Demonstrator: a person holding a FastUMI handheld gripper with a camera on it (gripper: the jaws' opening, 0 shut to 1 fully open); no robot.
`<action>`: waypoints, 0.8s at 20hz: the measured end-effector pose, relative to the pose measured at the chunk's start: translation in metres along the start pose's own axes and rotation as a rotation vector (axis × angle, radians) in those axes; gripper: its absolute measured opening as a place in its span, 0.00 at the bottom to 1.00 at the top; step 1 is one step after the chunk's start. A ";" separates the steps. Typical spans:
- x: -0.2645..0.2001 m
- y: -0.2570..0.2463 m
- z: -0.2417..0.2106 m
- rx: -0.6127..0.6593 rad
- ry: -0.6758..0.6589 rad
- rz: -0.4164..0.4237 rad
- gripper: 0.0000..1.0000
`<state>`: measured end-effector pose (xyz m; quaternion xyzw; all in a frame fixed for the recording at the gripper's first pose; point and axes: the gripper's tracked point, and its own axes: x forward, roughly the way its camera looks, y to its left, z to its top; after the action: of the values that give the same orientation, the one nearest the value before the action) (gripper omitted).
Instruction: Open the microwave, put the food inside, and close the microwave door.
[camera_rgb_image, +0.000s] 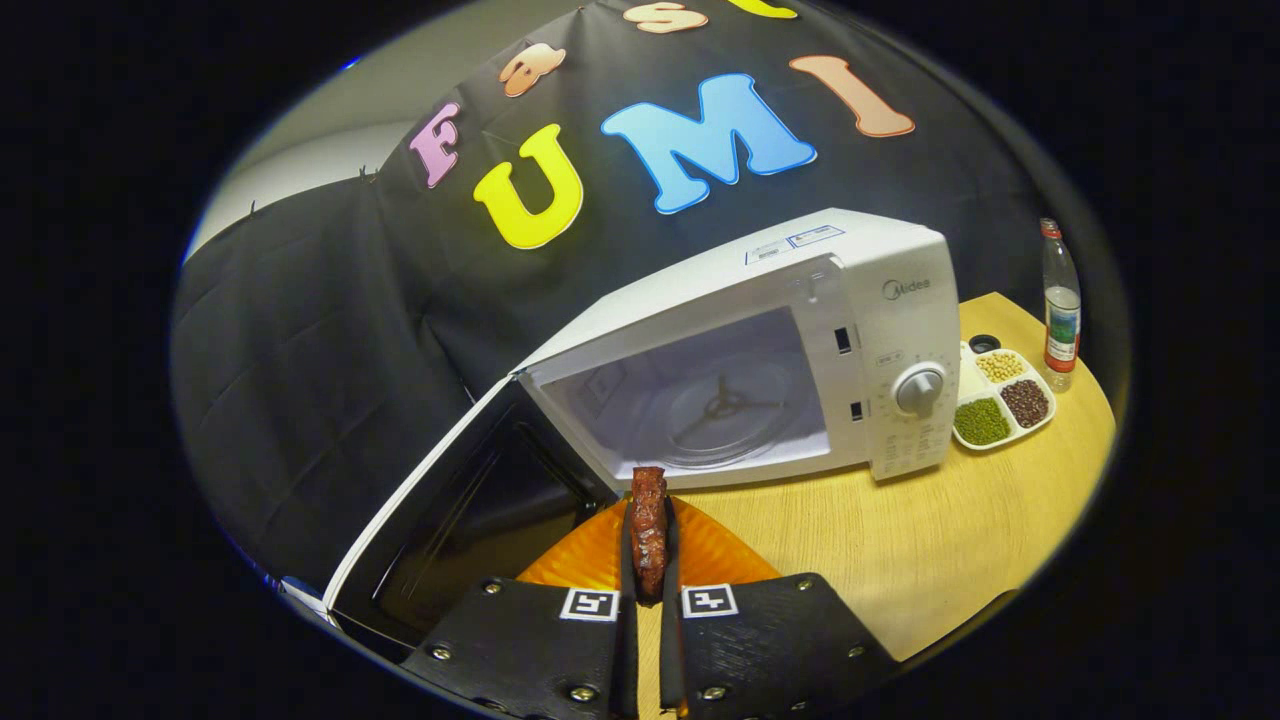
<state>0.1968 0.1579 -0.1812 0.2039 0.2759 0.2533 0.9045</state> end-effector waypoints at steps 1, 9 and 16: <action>0.008 -0.003 0.002 0.001 -0.004 0.000 0.08; 0.077 -0.027 0.016 -0.031 -0.048 -0.031 0.09; 0.139 -0.036 0.026 0.000 -0.088 -0.037 0.09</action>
<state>0.3248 0.2030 -0.2348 0.2099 0.2394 0.2271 0.9203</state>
